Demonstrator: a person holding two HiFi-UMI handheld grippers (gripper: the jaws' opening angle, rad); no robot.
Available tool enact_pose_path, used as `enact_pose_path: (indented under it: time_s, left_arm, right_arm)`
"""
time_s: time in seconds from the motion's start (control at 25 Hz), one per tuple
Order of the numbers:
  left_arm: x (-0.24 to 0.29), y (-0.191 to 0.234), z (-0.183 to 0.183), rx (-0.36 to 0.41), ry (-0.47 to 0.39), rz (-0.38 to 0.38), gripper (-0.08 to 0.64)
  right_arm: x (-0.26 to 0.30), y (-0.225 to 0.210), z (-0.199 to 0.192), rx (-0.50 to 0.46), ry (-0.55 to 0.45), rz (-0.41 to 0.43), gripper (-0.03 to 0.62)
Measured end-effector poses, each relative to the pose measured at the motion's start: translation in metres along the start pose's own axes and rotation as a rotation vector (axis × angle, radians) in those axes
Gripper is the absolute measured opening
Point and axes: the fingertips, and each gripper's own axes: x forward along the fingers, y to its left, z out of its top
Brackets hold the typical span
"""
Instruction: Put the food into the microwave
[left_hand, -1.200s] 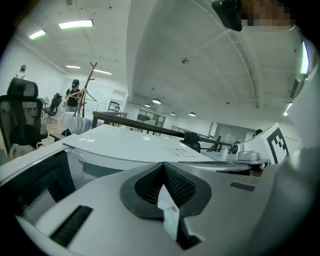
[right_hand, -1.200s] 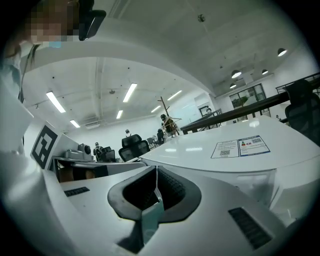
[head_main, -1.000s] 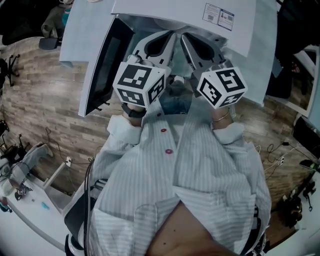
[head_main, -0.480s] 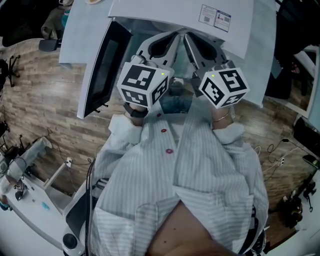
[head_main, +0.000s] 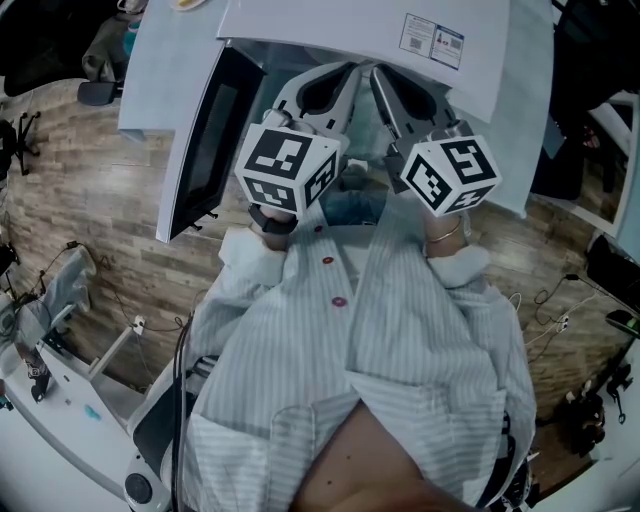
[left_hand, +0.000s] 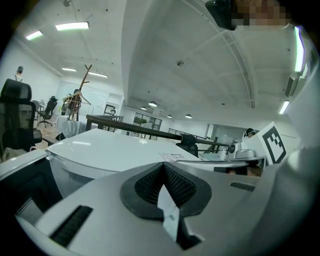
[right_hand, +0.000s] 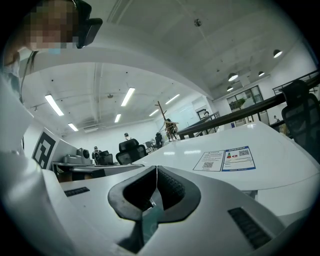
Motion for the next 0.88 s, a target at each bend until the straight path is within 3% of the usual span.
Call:
enact_pose_path:
  time_s: [0.88]
  left_arm:
    - [0.002,0.008,0.000,0.010,0.008,0.002,0.009]
  right_arm:
    - [0.011,0.005,-0.008,0.014,0.026,0.024,0.035]
